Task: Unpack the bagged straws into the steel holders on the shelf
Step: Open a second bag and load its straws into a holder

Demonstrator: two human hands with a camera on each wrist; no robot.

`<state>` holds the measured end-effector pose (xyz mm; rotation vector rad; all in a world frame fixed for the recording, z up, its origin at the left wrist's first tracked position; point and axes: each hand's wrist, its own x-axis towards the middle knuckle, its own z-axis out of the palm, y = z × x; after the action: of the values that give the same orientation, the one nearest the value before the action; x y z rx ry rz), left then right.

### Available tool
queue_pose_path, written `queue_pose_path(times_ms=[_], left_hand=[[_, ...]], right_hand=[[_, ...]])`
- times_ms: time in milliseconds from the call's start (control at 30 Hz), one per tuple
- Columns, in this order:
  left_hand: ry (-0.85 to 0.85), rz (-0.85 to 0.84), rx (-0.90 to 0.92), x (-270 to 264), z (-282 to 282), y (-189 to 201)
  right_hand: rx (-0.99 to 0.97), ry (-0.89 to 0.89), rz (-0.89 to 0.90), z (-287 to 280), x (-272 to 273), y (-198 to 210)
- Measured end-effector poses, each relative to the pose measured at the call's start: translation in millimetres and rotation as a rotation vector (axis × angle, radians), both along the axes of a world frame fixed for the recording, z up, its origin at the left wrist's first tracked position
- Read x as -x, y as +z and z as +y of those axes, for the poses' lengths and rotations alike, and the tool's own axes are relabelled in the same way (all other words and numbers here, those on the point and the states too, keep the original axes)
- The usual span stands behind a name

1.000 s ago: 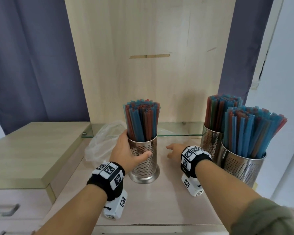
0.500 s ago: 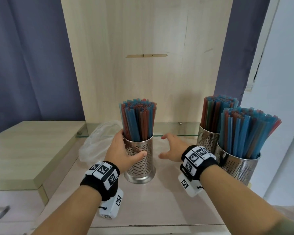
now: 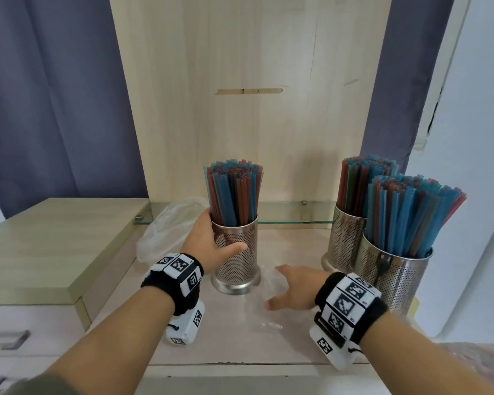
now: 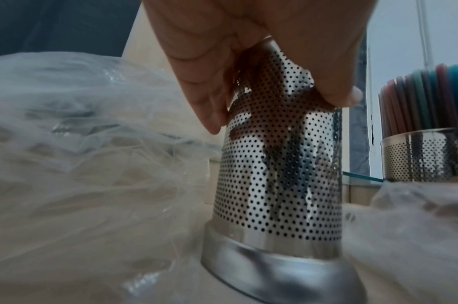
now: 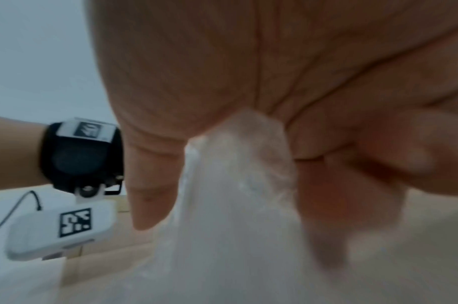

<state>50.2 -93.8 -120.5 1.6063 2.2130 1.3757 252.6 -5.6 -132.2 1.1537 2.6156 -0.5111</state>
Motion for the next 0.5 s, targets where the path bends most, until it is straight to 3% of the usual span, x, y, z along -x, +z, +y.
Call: queue_pose_path(times_ms=[100, 233, 300, 367, 433, 500], left_hand=[[-0.035, -0.042, 0.006, -1, 0, 2], [0.072, -0.070, -0.082, -20, -12, -1], [0.133, 0.048, -0.167, -37, -20, -4], [0.149, 0.146, -0.209, -50, -23, -5], [0.167, 0.171, -0.190, -52, -19, -5], [0.198, 0.142, -0.155, -47, -14, -4]], right_hand=[[0.020, 0.035, 0.097, -17, -15, 6], [-0.071, 0.037, 0.469, -37, -48, 25], [-0.276, 0.052, 0.718, -43, -69, 29], [-0.602, 0.039, 1.038, -40, -90, 29], [-0.911, -0.099, 1.351, -32, -109, 24], [-1.028, -0.336, 1.570, -23, -123, 20]])
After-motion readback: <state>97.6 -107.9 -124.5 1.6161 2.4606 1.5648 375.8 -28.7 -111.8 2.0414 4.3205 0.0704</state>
